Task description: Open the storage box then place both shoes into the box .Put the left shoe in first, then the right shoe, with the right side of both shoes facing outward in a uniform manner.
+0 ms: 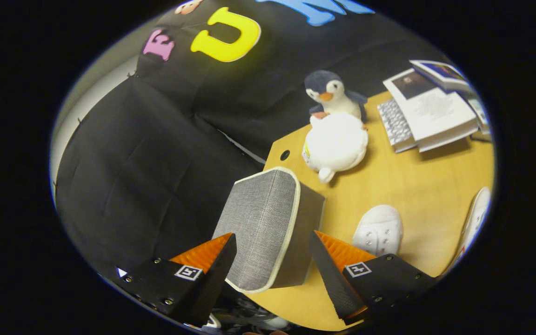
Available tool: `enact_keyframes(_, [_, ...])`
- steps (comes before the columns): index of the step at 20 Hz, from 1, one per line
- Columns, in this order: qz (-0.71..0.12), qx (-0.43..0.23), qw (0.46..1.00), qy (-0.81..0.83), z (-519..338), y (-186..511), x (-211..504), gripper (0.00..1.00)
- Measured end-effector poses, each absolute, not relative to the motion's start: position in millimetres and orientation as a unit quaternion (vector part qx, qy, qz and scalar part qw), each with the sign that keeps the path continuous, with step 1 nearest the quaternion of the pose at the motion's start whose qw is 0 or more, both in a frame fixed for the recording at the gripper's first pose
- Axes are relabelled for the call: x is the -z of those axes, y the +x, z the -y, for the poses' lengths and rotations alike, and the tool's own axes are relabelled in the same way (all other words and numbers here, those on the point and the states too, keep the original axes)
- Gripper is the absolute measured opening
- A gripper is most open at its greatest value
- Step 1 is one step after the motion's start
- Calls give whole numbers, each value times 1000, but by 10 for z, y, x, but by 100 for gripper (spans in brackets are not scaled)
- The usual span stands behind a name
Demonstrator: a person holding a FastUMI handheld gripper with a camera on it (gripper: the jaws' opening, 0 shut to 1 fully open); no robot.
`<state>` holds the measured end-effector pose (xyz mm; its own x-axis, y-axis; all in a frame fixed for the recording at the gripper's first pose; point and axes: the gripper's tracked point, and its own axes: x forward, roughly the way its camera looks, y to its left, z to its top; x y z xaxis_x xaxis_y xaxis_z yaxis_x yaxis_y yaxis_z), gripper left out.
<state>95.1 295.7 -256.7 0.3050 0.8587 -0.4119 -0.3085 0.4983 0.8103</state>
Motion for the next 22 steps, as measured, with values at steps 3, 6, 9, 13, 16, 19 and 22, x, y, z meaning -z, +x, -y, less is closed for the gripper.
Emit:
enact_keyframes(3, [-465,-393,720,334,-3137,977,2776,95])
enact_keyframes(6, [-476,-406,693,357,-3255,942,2827,95])
enact_keyframes(9, [-489,-409,678,366,-3377,922,2934,96])
enact_keyframes(13, [-486,-421,667,376,-3459,929,2881,81])
enact_keyframes(16, [-473,-420,672,386,-3411,1012,2787,55])
enact_keyframes(19, [-475,-419,667,393,-3375,1044,2647,5])
enact_keyframes(22, [-477,-429,675,365,-3399,1032,2531,4])
